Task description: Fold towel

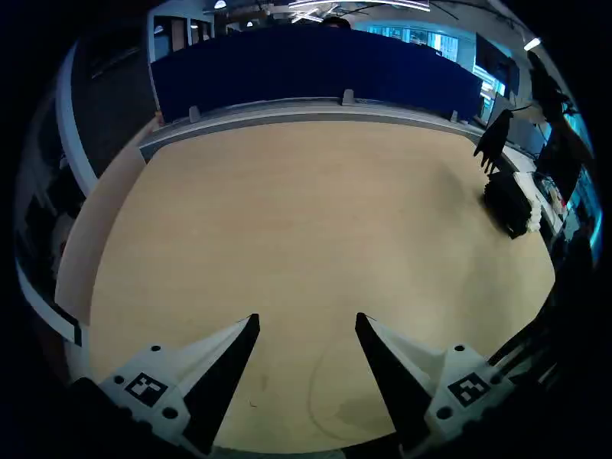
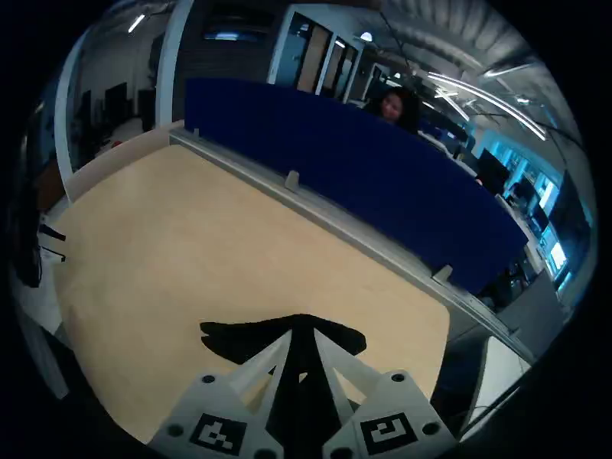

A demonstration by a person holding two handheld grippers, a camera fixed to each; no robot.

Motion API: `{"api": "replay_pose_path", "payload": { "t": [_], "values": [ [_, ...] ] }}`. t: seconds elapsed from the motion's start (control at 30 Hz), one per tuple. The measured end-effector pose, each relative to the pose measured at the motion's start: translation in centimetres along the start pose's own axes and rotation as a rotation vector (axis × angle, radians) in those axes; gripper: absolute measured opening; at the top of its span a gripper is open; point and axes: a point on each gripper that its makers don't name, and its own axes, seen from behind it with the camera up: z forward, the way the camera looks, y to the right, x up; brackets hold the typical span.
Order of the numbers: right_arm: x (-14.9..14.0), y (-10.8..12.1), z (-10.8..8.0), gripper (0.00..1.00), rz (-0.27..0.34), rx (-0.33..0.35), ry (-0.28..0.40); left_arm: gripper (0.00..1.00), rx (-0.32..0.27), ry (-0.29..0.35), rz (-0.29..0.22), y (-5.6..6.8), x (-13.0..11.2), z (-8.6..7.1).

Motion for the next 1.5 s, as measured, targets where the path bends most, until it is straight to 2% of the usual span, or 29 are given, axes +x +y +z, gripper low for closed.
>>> {"api": "replay_pose_path", "payload": {
  "t": [0.37, 0.77, 1.07, 1.5],
  "values": [
    [-1.6, 2.9, 0.1, 0.05, 0.004, -0.024, -0.033, 0.93, -0.002, -0.001, 0.007, 0.7, 0.3, 0.1],
    [-4.5, 3.9, -1.4, 0.05, 0.033, -0.046, -0.057, 0.93, -0.004, 0.001, 0.016, 1.2, 0.6, -0.3],
    [-9.0, 4.1, -3.2, 0.05, 0.064, -0.069, -0.109, 0.93, -0.011, 0.002, 0.029, 1.6, 0.6, -0.5],
    [-15.9, 3.8, -4.4, 0.05, 0.117, -0.097, -0.194, 0.93, -0.015, -0.004, 0.052, 1.8, 0.4, -0.6]
  ]
}}
